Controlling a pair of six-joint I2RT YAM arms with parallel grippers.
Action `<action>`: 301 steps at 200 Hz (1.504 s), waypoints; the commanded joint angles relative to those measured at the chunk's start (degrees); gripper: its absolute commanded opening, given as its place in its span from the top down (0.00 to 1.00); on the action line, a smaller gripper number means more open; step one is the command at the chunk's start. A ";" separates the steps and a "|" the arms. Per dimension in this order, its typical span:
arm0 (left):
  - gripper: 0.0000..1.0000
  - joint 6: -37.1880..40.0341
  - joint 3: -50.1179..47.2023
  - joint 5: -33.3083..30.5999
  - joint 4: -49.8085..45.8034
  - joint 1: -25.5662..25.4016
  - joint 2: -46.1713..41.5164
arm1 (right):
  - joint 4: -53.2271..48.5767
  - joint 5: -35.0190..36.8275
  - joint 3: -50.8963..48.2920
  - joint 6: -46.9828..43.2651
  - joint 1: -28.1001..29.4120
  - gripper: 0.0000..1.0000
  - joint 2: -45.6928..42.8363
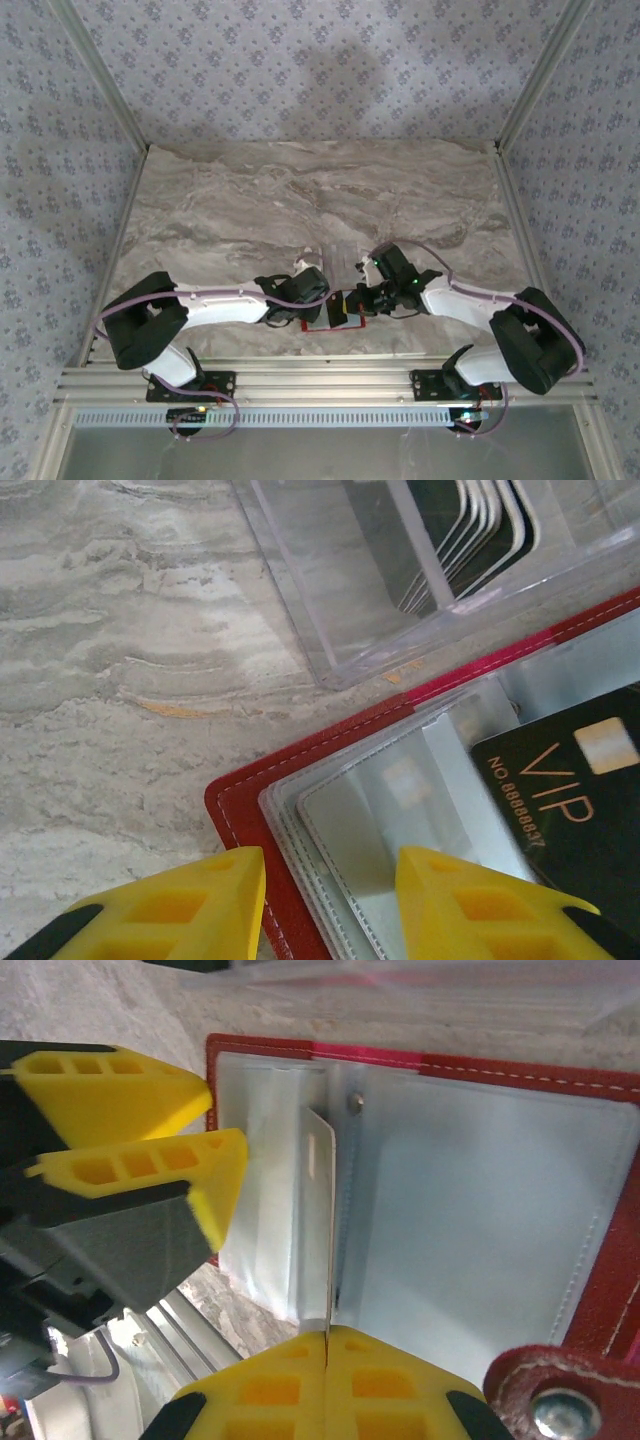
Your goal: Put the credit cards into the card holder
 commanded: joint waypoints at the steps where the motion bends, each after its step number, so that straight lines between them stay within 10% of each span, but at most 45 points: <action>1: 0.61 -0.55 -1.82 -0.93 -2.17 -0.46 -0.42 | 0.37 -1.64 0.55 -1.29 -0.76 0.98 2.26; 239: 0.57 -0.61 -4.91 5.76 1.08 1.54 -9.14 | 2.61 9.14 3.50 -0.92 5.71 1.00 7.63; 301: 0.92 -1.25 -7.27 8.09 4.22 2.74 -7.83 | 2.68 9.12 3.93 -0.71 6.04 1.00 8.30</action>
